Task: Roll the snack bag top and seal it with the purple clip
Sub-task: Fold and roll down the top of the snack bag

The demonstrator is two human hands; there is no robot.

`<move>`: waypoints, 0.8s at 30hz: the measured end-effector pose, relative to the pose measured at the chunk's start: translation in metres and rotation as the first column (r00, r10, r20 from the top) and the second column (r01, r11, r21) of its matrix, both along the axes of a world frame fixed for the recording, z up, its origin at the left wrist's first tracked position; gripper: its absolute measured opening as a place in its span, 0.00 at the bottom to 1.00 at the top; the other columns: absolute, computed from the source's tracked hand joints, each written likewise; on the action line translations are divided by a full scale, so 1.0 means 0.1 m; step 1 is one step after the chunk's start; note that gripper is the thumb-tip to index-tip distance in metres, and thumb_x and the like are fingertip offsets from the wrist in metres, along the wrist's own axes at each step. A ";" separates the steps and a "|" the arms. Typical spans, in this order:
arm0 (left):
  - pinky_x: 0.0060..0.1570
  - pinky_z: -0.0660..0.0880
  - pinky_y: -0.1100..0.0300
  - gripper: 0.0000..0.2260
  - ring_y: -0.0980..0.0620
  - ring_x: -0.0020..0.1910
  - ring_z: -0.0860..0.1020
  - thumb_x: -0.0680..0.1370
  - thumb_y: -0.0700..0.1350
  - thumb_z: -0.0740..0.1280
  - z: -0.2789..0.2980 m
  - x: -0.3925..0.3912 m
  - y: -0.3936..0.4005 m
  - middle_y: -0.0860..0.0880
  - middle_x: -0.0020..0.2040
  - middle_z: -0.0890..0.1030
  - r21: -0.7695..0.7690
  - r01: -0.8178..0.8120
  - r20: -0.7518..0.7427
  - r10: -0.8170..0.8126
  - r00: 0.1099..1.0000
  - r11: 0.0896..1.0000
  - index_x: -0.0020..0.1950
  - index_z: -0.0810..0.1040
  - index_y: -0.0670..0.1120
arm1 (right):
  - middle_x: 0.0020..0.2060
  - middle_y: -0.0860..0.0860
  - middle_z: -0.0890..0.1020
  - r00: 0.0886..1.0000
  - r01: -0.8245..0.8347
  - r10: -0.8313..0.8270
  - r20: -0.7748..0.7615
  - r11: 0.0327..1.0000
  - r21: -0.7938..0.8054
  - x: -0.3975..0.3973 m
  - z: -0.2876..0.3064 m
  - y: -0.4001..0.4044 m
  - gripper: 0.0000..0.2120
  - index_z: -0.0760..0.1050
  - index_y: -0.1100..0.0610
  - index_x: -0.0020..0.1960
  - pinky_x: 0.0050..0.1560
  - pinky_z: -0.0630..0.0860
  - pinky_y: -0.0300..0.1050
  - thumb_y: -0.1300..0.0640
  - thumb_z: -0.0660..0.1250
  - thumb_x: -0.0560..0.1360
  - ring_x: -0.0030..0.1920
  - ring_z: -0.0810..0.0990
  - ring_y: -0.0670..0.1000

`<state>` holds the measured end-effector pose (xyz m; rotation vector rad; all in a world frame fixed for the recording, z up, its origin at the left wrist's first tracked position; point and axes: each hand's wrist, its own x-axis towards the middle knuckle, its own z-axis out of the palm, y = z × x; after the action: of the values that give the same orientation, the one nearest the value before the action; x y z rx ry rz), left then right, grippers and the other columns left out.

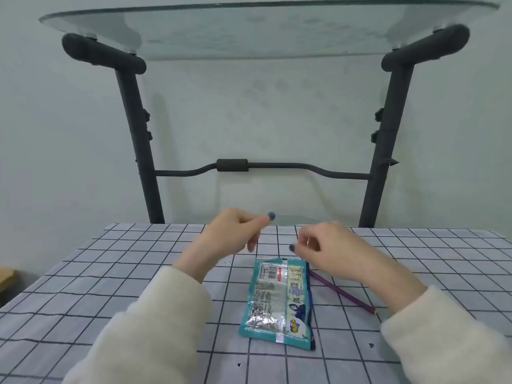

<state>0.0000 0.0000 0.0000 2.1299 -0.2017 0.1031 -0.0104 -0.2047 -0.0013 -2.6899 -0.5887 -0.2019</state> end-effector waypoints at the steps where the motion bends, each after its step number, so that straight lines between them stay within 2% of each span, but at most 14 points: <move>1: 0.26 0.66 0.66 0.23 0.60 0.17 0.65 0.74 0.62 0.63 -0.05 -0.02 0.00 0.54 0.21 0.76 0.046 -0.011 -0.021 0.012 1.000 0.999 0.25 0.72 0.48 | 0.35 0.43 0.76 1.000 0.019 -0.020 -0.010 0.998 -0.059 0.00 -0.04 0.00 0.10 0.74 0.49 0.43 0.36 0.70 0.43 0.44 0.62 0.75 0.37 0.75 0.47; 3: 0.25 0.66 0.66 0.21 0.61 0.16 0.66 0.75 0.59 0.64 -0.18 0.03 0.02 0.54 0.23 0.78 0.073 -0.052 -0.072 0.057 0.996 0.996 0.28 0.75 0.47 | 0.43 0.46 0.79 0.998 0.058 -0.058 -0.001 0.990 -0.130 0.04 -0.13 -0.01 0.09 0.75 0.49 0.49 0.42 0.75 0.45 0.45 0.63 0.74 0.43 0.77 0.49; 5: 0.24 0.66 0.66 0.19 0.60 0.17 0.66 0.75 0.57 0.65 -0.30 0.04 0.04 0.53 0.26 0.80 0.041 -0.062 -0.102 0.066 0.993 0.997 0.31 0.76 0.46 | 0.46 0.48 0.80 0.997 0.072 -0.075 -0.017 0.988 -0.134 0.07 -0.22 -0.01 0.09 0.74 0.48 0.51 0.45 0.77 0.47 0.46 0.63 0.74 0.45 0.77 0.50; 9: 0.25 0.66 0.66 0.16 0.58 0.20 0.69 0.75 0.54 0.67 -0.42 0.08 0.09 0.53 0.28 0.82 0.029 -0.116 -0.117 0.119 0.986 0.993 0.33 0.78 0.45 | 0.46 0.46 0.76 0.994 0.095 -0.090 0.054 0.991 -0.091 0.13 -0.33 0.00 0.10 0.73 0.48 0.53 0.44 0.74 0.45 0.47 0.64 0.74 0.45 0.74 0.48; 12: 0.26 0.68 0.66 0.12 0.56 0.24 0.71 0.74 0.52 0.68 -0.49 0.09 0.09 0.52 0.34 0.84 0.050 -0.148 -0.145 0.154 0.977 0.988 0.39 0.80 0.44 | 0.47 0.44 0.72 0.989 0.113 -0.105 0.102 0.990 -0.084 0.14 -0.41 0.02 0.12 0.73 0.48 0.56 0.44 0.72 0.43 0.47 0.64 0.74 0.48 0.72 0.47; 18: 0.26 0.69 0.67 0.06 0.55 0.28 0.72 0.73 0.45 0.70 -0.57 0.10 0.08 0.46 0.47 0.85 0.071 -0.122 -0.150 0.131 0.980 0.990 0.48 0.82 0.45 | 0.49 0.47 0.77 0.990 0.104 -0.098 0.100 0.993 -0.054 0.17 -0.50 0.04 0.09 0.77 0.50 0.53 0.43 0.72 0.40 0.50 0.66 0.74 0.48 0.73 0.46; 20: 0.25 0.70 0.68 0.06 0.55 0.28 0.72 0.73 0.43 0.71 -0.58 0.11 0.07 0.46 0.47 0.84 0.047 -0.111 -0.145 0.117 0.983 0.993 0.48 0.82 0.44 | 0.48 0.46 0.76 0.992 0.087 -0.084 0.095 0.996 -0.035 0.18 -0.52 0.04 0.09 0.76 0.50 0.53 0.43 0.72 0.40 0.51 0.66 0.73 0.47 0.73 0.45; 24: 0.27 0.70 0.67 0.05 0.55 0.28 0.72 0.73 0.40 0.70 -0.61 0.12 0.06 0.51 0.38 0.80 0.027 -0.106 -0.144 0.109 0.984 0.994 0.48 0.82 0.44 | 0.47 0.45 0.76 0.989 0.088 -0.087 0.119 0.996 -0.004 0.19 -0.54 0.03 0.11 0.74 0.50 0.56 0.43 0.72 0.40 0.51 0.66 0.74 0.47 0.73 0.45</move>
<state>0.0120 0.0062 -0.0610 2.1568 -0.0018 0.0086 0.0085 -0.2014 -0.0551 -2.7292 -0.5067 -0.3863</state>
